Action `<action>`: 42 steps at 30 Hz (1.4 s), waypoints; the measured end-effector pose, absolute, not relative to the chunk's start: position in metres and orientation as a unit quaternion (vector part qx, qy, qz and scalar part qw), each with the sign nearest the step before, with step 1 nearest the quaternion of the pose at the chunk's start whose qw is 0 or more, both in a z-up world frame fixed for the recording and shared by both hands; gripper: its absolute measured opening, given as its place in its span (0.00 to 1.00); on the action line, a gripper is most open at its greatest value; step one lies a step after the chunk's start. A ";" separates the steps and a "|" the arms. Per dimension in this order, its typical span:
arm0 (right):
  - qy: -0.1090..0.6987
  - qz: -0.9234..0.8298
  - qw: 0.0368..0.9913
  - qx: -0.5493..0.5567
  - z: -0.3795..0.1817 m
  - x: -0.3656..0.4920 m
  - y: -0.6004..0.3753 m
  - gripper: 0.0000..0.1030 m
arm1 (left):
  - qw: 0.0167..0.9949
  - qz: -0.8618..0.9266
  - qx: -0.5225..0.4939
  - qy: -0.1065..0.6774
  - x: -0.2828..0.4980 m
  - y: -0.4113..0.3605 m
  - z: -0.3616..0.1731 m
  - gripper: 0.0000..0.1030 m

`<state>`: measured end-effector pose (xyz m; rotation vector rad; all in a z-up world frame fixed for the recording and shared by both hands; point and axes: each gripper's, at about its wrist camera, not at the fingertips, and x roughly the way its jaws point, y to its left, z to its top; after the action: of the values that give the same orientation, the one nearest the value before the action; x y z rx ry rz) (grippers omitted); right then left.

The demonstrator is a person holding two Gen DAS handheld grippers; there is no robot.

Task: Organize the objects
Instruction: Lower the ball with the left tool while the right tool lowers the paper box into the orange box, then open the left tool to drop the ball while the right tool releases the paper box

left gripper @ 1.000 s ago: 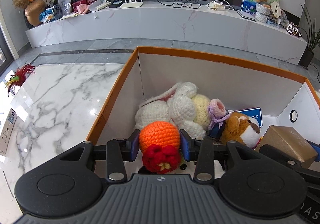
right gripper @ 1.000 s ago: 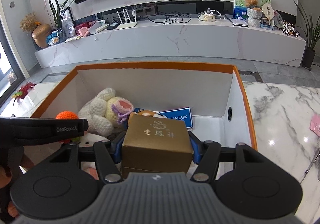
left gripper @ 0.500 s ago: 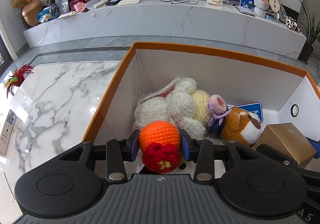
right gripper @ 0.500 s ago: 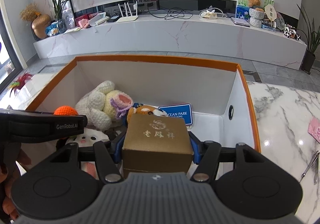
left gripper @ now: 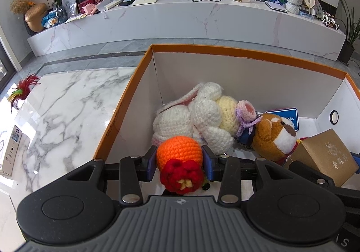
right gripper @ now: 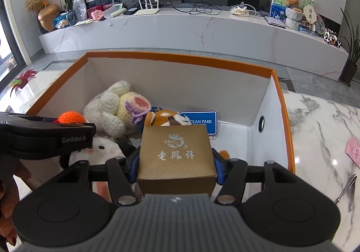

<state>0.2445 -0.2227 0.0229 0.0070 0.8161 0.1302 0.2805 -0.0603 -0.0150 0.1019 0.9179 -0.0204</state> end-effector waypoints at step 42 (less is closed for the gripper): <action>0.400 0.049 0.914 -0.042 0.022 0.244 -0.213 0.61 | 0.882 0.013 0.112 0.457 0.276 -0.072 -0.020 0.52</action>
<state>0.2436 -0.2130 0.0219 -0.0868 0.8237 0.1009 0.2760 -0.0715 -0.0202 0.2335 0.9509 0.0275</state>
